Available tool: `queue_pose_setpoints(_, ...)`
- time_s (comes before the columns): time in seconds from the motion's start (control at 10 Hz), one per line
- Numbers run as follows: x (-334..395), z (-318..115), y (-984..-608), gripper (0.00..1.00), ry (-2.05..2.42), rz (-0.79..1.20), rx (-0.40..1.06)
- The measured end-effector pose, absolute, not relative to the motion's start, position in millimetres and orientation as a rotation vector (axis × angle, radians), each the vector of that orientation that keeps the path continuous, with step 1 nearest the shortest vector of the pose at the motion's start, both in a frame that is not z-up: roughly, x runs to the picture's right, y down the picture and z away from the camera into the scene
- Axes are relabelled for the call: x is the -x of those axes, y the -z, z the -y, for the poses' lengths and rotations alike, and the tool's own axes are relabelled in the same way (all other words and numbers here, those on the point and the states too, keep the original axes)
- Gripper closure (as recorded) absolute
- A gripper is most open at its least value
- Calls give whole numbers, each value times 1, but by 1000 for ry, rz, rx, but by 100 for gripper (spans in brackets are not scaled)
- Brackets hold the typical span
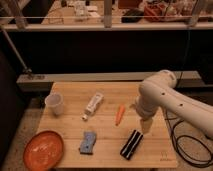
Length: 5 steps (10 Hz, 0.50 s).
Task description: Move the arm in a circular motion
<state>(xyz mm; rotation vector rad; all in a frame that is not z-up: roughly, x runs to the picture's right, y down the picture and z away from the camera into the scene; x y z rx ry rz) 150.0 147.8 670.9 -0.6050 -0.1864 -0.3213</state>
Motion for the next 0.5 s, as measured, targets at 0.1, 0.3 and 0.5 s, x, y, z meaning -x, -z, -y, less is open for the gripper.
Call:
queue_pose_setpoints(0.1, -126, -149, -669, 20, 365, 205, 597)
queue_pose_setpoints(0.3, -72, -149, -667, 20, 461, 259, 579)
queue_pose_setpoints(0.5, -23, -142, -669, 20, 535, 307, 555)
